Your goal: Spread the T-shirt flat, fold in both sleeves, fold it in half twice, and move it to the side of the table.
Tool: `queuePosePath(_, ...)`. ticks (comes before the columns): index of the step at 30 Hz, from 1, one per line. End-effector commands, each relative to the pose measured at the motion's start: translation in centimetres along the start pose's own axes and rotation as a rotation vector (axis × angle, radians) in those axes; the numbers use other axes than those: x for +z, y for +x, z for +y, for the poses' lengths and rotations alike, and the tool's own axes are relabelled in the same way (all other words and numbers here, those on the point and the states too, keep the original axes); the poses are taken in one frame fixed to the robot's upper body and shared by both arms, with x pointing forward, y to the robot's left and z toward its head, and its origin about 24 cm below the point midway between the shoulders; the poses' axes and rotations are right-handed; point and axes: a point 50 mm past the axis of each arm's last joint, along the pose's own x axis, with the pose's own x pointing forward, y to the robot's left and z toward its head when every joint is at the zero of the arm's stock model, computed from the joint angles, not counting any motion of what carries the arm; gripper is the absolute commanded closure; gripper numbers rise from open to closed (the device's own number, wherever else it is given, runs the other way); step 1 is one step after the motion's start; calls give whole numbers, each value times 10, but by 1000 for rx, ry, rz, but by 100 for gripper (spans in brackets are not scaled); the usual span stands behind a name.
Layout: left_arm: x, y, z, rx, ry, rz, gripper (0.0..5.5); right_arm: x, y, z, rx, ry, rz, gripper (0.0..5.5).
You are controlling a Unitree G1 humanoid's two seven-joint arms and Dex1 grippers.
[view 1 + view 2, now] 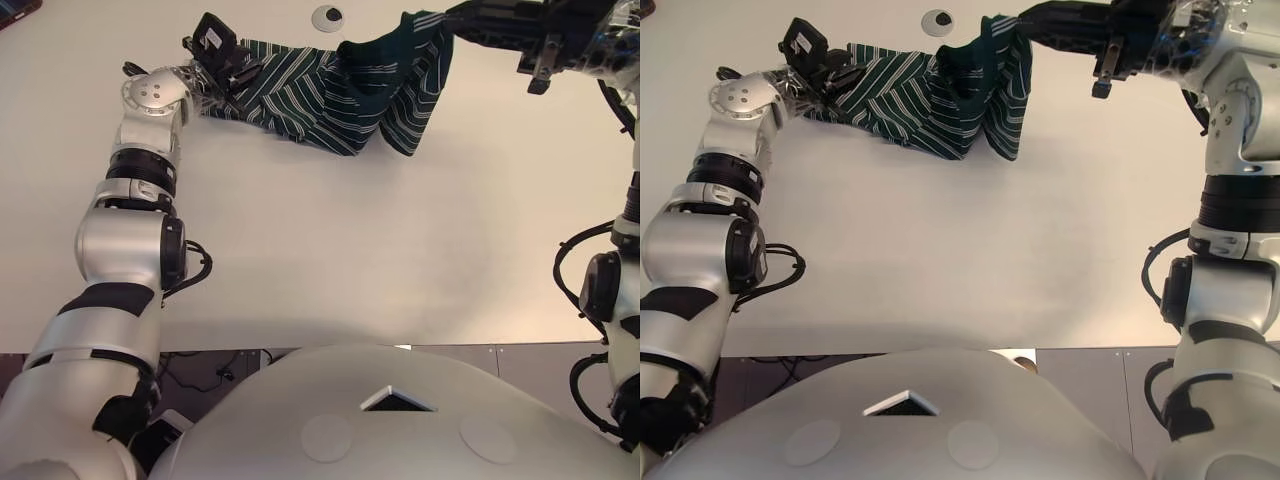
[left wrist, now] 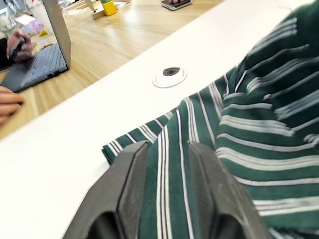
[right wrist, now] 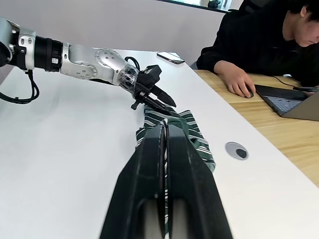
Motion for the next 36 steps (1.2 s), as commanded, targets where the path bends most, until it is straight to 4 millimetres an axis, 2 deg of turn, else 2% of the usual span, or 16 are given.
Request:
queuePosePath(1, -7, 3, -8, -22, -79, -5, 409, -4, 2, 1, 19, 0, 31, 550)
queuePosePath(2, -13, 5, -13, -41, -69, 29, 409, 0, 3, 0, 19, 6, 0, 550)
queuePosePath(5, -42, 1, -25, -48, -7, 173, 409, 34, 1, -14, -51, 14, -198, 550)
queuePosePath(7, -41, -3, -20, -15, -44, 133, 409, 60, 2, -26, -98, 10, -320, 550)
queuePosePath(12, -3, -9, -1, 68, -103, -113, 409, 107, 19, -38, -44, -110, -432, 550)
queuePosePath(15, 36, -26, 20, 175, -162, -340, 409, 145, 31, -45, 41, -211, -460, 550)
queuePosePath(17, 57, -48, 33, 249, -199, -477, 409, 173, 33, -44, 129, -259, -495, 550)
queuePosePath(20, 65, -73, 38, 328, -204, -543, 409, 201, 32, -39, 268, -299, -522, 550)
queuePosePath(23, 62, -80, 25, 322, -206, -533, 409, 216, 28, -35, 366, -321, -520, 550)
queuePosePath(24, 60, -79, 18, 301, -204, -522, 409, 213, 29, -36, 351, -344, -475, 550)
queuePosePath(26, 54, -75, 5, 272, -182, -472, 409, 186, 37, -47, 247, -381, -288, 550)
queuePosePath(28, 45, -74, -6, 275, -177, -431, 405, 134, 45, -54, 197, -270, -102, 529)
queuePosePath(29, 40, -76, -9, 289, -185, -419, 405, 108, 49, -51, 209, -206, -48, 515)
queuePosePath(31, 28, -83, -10, 342, -220, -388, 405, 54, 66, -29, 259, -57, 34, 478)
queuePosePath(33, 20, -86, -9, 377, -236, -355, 405, 17, 81, -3, 292, 51, 102, 445)
queuePosePath(36, 17, -82, -11, 380, -241, -327, 405, -8, 96, 30, 340, 84, 182, 393)
